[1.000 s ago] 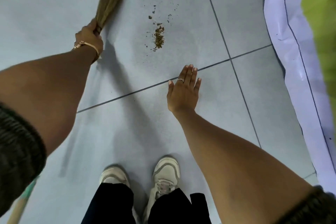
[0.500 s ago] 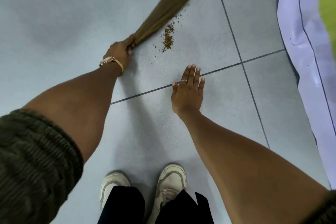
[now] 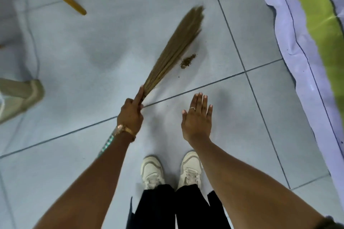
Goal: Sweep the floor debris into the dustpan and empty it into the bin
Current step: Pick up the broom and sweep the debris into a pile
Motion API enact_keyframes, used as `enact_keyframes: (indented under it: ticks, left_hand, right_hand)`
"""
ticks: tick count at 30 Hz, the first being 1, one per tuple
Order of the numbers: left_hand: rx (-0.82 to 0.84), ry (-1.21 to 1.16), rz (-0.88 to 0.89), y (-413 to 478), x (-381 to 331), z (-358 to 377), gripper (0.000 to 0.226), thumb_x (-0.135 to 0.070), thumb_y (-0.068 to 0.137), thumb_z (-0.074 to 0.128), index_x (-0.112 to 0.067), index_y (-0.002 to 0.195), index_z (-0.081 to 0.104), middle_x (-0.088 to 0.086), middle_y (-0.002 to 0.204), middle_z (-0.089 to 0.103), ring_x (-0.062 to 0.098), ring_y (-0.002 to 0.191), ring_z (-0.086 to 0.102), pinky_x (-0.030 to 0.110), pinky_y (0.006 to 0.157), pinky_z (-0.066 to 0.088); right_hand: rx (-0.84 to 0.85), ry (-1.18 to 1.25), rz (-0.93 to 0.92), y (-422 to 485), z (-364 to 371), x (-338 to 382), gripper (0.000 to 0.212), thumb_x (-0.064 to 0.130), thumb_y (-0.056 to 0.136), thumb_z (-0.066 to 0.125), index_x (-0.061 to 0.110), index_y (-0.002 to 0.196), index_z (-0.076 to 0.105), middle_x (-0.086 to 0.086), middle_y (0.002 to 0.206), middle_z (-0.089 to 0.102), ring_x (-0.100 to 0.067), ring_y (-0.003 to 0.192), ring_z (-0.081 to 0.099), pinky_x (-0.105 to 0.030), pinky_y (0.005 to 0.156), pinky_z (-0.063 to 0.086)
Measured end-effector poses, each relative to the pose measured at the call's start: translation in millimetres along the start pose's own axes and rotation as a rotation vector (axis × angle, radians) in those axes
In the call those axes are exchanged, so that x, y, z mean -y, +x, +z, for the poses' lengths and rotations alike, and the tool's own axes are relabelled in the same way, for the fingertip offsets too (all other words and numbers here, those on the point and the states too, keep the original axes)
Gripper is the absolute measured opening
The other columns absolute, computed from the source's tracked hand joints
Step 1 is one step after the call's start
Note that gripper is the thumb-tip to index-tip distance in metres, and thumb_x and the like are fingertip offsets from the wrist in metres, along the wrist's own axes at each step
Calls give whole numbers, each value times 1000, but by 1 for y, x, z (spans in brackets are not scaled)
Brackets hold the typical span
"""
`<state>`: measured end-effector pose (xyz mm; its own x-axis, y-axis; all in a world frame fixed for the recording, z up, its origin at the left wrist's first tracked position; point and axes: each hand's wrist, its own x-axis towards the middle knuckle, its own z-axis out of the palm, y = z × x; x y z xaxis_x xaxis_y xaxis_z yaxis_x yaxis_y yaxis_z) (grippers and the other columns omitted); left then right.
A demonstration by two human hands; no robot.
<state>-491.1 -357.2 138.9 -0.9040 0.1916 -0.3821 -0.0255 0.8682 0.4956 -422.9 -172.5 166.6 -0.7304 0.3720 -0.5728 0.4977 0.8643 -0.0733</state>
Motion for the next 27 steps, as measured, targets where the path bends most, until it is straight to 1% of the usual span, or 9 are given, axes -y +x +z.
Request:
enact_keyframes:
  ticks: [2,4,5,8,10,12,17,20,27]
  left_hand:
    - [2,33,-29,-23,-8,-18,68,-10,96,43,-35,151,13,18,99,51,38,76,56,41,59,47]
    - [45,138,-64,-43,-9,-29,66,-15,98,41,-32,152,7,19,105,51,40,77,59,40,60,43]
    - [96,206,-96,-53,-10,-35,65,-18,99,39,-29,153,5,20,111,51,42,83,61,41,64,44]
    - [338,384,-240,-74,-14,-43,63,-21,99,36,-25,154,4,21,127,49,40,107,58,44,88,46]
    - [457,420,-260,-79,-23,-41,66,-21,96,39,-22,154,6,20,132,49,38,115,55,42,95,45]
    - [525,400,-255,-74,-39,-35,68,-23,93,43,-20,153,11,20,136,49,38,121,52,41,98,44]
    - [541,369,-257,-57,-86,-10,58,-23,91,47,-10,145,30,20,136,51,37,124,51,41,99,44]
    - [542,348,-234,-52,-113,4,53,-21,91,48,-5,140,37,19,136,51,35,124,52,39,98,44]
    - [531,368,-136,-24,-160,16,52,-20,94,45,0,141,34,22,142,44,37,129,46,42,100,42]
  right_hand:
    - [5,36,19,-18,-11,6,66,35,104,23,3,153,-8,-12,164,-8,-26,152,-10,-44,125,-1]
    - [9,61,36,-33,-18,11,65,35,104,23,3,153,-6,-12,164,-6,-26,152,-9,-43,125,-1]
    - [13,81,51,-41,-24,12,65,35,104,23,3,153,-6,-12,164,-6,-26,152,-8,-43,125,-2]
    - [11,116,84,-58,-36,14,65,35,104,23,3,153,-5,-12,164,-5,-26,152,-9,-43,124,-3]
    - [3,130,101,-64,-44,11,65,34,104,25,3,154,-4,-12,164,-5,-26,152,-9,-43,124,-3]
    - [-24,132,113,-65,-49,6,66,34,104,26,3,154,-4,-12,164,-4,-26,152,-9,-43,124,-4]
    - [-57,113,148,-63,-56,-17,66,35,104,26,5,154,-2,-12,164,-3,-27,152,-7,-43,124,-2]
    - [-66,100,172,-63,-57,-33,66,36,103,28,5,154,-1,-12,164,-1,-27,152,-5,-43,123,-1]
    - [-44,92,219,-61,-54,-57,66,36,104,26,5,155,-2,-12,164,-3,-27,152,-7,-43,124,-1]
